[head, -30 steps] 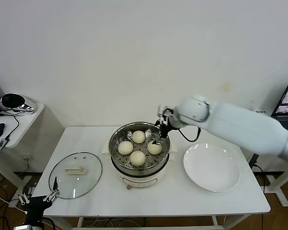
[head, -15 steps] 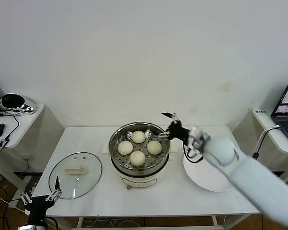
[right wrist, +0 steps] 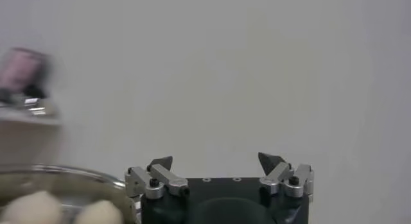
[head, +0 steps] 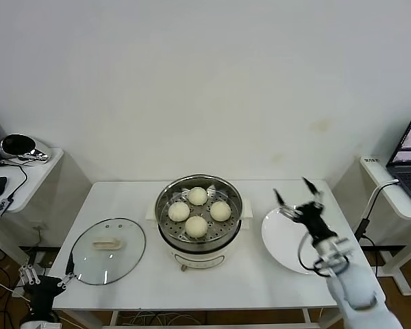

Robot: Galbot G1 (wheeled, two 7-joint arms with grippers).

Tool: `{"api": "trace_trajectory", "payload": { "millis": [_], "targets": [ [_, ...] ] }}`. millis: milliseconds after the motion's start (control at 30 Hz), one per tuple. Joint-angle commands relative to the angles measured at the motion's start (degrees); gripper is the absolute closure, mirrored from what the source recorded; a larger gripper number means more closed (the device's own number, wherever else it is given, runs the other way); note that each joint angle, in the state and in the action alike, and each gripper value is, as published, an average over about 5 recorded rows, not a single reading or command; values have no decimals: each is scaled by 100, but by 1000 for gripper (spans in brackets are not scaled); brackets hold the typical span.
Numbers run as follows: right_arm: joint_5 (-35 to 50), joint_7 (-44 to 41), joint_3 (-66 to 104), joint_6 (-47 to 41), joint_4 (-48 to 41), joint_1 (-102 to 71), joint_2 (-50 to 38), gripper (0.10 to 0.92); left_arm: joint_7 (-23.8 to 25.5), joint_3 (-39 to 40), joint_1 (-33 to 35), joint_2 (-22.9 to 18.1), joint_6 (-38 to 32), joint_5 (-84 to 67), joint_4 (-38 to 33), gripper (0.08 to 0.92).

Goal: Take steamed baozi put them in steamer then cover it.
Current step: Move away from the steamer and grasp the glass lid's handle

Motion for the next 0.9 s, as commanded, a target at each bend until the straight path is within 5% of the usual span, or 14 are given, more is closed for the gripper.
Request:
{"api": "trace_trajectory", "payload": {
  "millis": [33,333,900],
  "targets": [
    [-171,394,1952,216,424,-1781,934,203,-320,-121,-667,715,-449,4489,1494,177],
    [-50,400,2019,142,644,-1938,1057,203,-327,586,-1504,808,-501,4750,2391,177],
    [-70,420,1959,270,765,-2138,1219,203,-257,1290,-2503,744,-478,4784,2903,177]
  ]
}}
